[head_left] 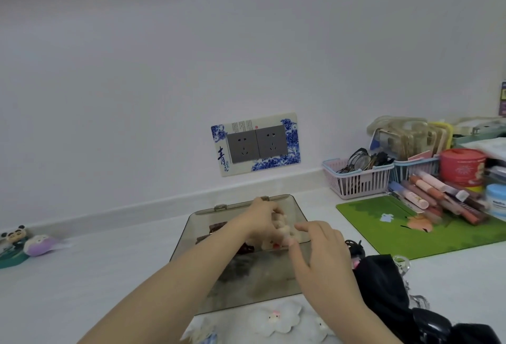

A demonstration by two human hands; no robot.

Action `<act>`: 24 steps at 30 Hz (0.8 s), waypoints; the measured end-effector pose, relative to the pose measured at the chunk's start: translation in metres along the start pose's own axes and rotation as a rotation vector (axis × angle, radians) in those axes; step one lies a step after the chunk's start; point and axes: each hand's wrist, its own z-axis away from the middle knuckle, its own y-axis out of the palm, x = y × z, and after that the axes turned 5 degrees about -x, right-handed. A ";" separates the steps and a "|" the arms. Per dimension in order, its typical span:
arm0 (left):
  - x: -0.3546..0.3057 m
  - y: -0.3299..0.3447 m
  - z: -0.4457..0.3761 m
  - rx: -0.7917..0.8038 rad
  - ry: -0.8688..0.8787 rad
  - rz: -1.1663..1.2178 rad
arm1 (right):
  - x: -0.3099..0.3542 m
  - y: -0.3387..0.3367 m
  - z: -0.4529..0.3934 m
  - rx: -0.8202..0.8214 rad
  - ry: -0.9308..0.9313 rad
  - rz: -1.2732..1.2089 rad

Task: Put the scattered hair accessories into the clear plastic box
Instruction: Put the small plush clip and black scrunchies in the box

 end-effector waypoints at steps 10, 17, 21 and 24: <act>-0.002 0.001 0.005 -0.037 0.047 -0.089 | -0.001 0.000 0.000 0.019 0.014 -0.017; -0.002 -0.004 0.010 -0.077 0.024 -0.074 | -0.001 -0.001 0.001 0.024 0.018 -0.013; -0.006 -0.002 0.008 -0.116 -0.004 -0.090 | -0.001 -0.001 0.001 0.019 0.014 -0.017; -0.008 0.000 0.005 -0.136 -0.076 -0.039 | -0.001 -0.001 0.001 0.020 0.011 -0.024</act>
